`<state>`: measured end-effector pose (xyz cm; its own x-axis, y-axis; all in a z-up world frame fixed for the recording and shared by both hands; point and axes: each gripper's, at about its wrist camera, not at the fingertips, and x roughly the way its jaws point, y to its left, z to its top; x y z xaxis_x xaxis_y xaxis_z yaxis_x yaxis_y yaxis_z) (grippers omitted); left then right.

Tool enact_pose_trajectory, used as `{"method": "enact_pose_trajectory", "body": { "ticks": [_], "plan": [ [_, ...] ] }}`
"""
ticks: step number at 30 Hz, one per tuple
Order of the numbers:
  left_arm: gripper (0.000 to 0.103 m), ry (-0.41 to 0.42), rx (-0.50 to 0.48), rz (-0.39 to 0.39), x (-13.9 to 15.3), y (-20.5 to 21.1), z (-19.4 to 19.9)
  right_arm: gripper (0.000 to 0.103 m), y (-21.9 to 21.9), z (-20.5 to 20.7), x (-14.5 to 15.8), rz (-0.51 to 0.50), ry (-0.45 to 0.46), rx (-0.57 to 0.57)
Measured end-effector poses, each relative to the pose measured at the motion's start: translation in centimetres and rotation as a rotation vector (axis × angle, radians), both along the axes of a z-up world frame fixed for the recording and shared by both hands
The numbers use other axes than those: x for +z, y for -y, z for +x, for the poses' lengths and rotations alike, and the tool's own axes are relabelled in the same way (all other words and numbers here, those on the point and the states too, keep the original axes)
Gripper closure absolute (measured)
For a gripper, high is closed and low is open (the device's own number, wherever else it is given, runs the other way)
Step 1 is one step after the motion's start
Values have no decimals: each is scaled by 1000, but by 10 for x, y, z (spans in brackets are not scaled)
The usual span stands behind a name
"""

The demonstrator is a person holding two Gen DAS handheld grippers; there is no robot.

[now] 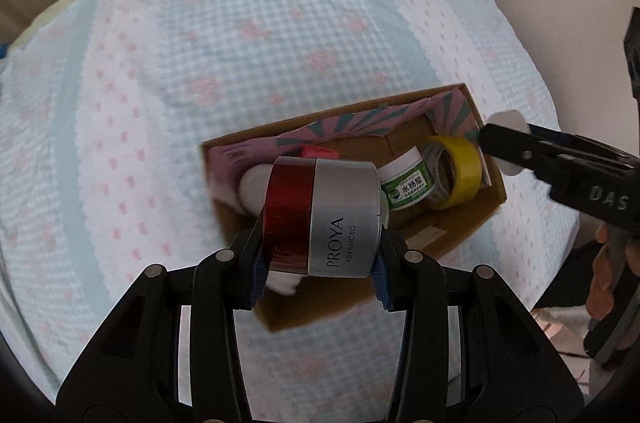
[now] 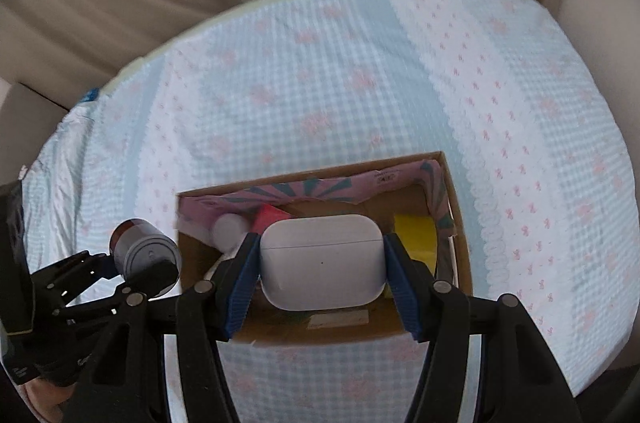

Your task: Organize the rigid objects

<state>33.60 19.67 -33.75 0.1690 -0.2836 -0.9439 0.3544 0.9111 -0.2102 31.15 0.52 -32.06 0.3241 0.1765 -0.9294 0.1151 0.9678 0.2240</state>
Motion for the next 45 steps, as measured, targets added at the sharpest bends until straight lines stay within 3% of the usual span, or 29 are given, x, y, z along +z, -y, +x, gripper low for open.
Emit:
{"method": "enact_pose_trajectory", "body": {
  "ticks": [12, 17, 18, 19, 20, 21, 22, 24, 35, 45],
  "plan": [
    [65, -63, -161, 60, -59, 75, 33, 47, 26, 53, -70, 12, -125, -5],
    [64, -96, -151, 69, -66, 83, 39, 47, 33, 59, -86, 51, -162, -24],
    [54, -91, -149, 57, -63, 84, 39, 46, 34, 60, -87, 60, -162, -28],
    [24, -82, -148, 47, -60, 84, 39, 45, 36, 60, -88, 71, -163, -32],
    [6, -73, -147, 42, -56, 84, 39, 42, 36, 61, -88, 84, -165, -34],
    [0, -63, -149, 35, -51, 83, 37, 28, 37, 61, -87, 93, -164, -33],
    [0, -60, -153, 33, -47, 82, 36, 9, 38, 59, -83, 91, -150, -31],
    [0, -51, -155, 44, -42, 80, 33, 0, 39, 57, -76, 82, -130, -28],
    [0, -2, -80, 42, -4, 58, -2, 0, 43, 24, -42, 98, -83, -32],
    [0, 153, -27, 48, 70, 36, -59, 0, 39, -36, 22, 68, 13, -8]
  ]
}}
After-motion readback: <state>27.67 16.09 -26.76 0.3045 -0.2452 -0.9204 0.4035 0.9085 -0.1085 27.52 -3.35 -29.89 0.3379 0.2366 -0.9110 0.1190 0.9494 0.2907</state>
